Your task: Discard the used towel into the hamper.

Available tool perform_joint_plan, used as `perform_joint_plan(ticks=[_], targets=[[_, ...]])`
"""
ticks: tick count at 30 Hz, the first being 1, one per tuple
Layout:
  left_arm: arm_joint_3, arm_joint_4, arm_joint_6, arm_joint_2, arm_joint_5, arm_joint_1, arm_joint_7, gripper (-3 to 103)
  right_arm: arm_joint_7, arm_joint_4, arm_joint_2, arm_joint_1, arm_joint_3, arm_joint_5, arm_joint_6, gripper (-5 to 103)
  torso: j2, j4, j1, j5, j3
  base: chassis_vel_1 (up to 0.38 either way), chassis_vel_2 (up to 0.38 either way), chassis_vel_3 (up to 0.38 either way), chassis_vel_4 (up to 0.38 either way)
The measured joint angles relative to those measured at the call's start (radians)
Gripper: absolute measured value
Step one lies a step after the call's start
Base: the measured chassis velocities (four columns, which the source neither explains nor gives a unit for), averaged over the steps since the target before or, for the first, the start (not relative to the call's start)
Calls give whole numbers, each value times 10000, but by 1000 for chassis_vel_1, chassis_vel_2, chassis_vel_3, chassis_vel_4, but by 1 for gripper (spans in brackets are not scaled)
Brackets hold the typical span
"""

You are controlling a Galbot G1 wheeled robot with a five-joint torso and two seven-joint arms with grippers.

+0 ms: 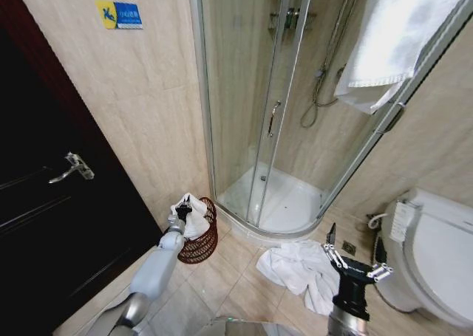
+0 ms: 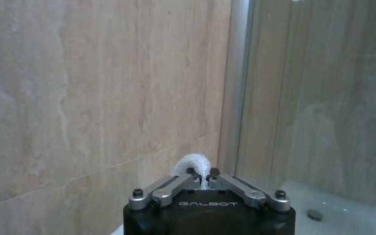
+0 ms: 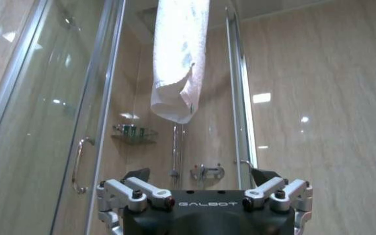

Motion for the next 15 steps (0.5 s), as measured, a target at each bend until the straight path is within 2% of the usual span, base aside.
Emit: perform_joint_plan(ticks=[7,10,15], targets=[[91,1451,-352,-240,650,-650,280,2,-51,19,0,141,22,1,-136,100,0,-1,0,-1,1,0,0,0,0],[23,2773,-793,-410,1163,-1168,540,2,-63,-43,0,222,-10,2,-157,100,0,-1,0,-1,0,0,0,0,0],[-79,3554,-977,-499,1431,-1459,780,2,-56,-100,0,266,-55,-9,-182,100,0,-1,0,0,0,0,0,0,0]])
